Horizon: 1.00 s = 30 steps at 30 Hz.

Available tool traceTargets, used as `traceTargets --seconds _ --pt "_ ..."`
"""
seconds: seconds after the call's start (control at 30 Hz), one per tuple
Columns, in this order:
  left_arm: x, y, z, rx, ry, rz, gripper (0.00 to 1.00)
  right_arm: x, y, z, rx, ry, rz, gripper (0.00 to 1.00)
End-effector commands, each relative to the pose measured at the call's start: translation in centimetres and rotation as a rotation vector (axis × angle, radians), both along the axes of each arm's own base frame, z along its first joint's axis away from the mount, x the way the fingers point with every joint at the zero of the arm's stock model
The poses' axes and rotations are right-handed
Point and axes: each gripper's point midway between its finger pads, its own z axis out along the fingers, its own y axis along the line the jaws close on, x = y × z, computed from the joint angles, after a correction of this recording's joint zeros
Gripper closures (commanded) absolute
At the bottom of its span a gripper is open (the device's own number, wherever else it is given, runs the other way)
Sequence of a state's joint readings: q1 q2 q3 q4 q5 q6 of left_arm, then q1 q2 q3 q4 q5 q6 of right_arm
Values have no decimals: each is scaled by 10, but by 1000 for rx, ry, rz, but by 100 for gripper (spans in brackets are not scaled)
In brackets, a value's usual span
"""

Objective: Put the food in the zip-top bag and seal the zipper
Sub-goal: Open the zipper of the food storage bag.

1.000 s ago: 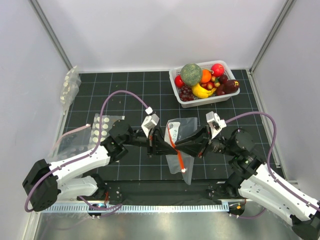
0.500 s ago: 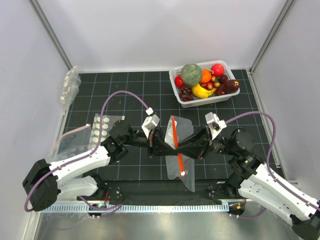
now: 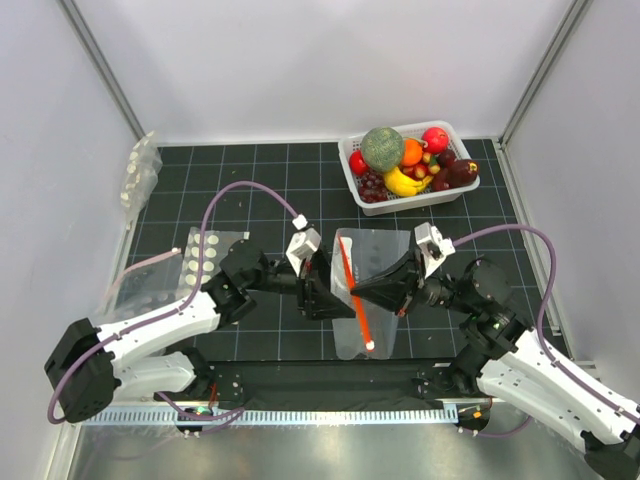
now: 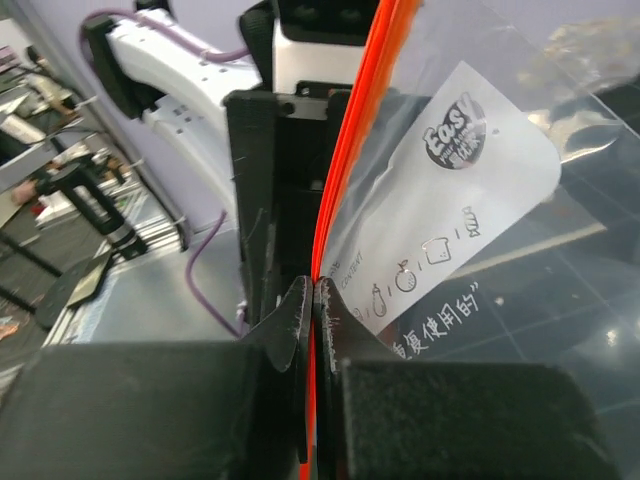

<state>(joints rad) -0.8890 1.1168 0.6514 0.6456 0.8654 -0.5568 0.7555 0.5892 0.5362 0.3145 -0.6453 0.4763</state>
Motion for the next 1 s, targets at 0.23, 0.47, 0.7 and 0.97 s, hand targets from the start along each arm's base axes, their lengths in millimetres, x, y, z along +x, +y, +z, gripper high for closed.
traceTargets --seconds 0.23,0.47,0.7,0.97 --pt "85 19 -20 177 15 550 27 82 -24 -19 -101 127 -477 99" --pt "113 39 -30 242 27 761 26 109 -24 -45 -167 243 -592 99" --pt "104 22 -29 230 -26 726 29 107 -18 -46 -118 297 -563 99" --pt "98 -4 -40 247 -37 617 48 101 -5 -46 -89 329 -488 99"
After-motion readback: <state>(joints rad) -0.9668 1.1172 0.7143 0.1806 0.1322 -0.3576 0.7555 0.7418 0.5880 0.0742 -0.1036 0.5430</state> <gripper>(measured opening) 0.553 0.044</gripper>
